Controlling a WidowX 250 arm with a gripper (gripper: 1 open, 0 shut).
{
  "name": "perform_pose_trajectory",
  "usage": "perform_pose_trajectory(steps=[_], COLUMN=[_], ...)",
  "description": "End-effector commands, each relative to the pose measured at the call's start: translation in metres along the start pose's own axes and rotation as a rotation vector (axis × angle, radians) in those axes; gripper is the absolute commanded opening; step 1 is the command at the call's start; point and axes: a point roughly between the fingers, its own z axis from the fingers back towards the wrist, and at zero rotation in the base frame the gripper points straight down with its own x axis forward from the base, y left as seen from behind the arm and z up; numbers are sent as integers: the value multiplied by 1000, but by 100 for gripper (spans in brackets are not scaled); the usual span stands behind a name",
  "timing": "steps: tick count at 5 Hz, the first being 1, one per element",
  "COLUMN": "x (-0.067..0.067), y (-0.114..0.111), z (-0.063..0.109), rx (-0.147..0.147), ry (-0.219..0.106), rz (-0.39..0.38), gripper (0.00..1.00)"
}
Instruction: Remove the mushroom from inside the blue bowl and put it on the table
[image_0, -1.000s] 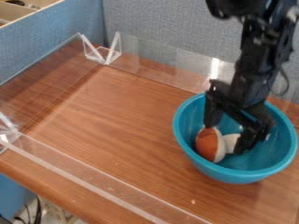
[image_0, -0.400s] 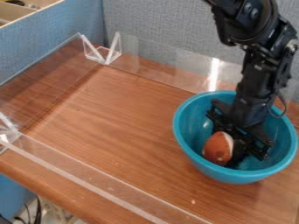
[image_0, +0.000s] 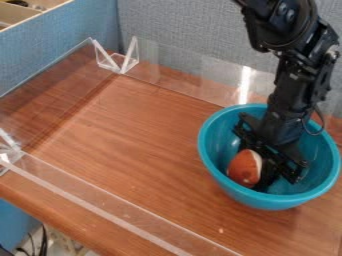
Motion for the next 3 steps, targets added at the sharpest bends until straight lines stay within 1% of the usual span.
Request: perform_pose_trajectory(steps=[1, 3], x=[3, -8], y=[12, 26], z=[44, 66], rx=[26, 43], ry=[-114, -128], rz=[11, 24], gripper=[0, 0])
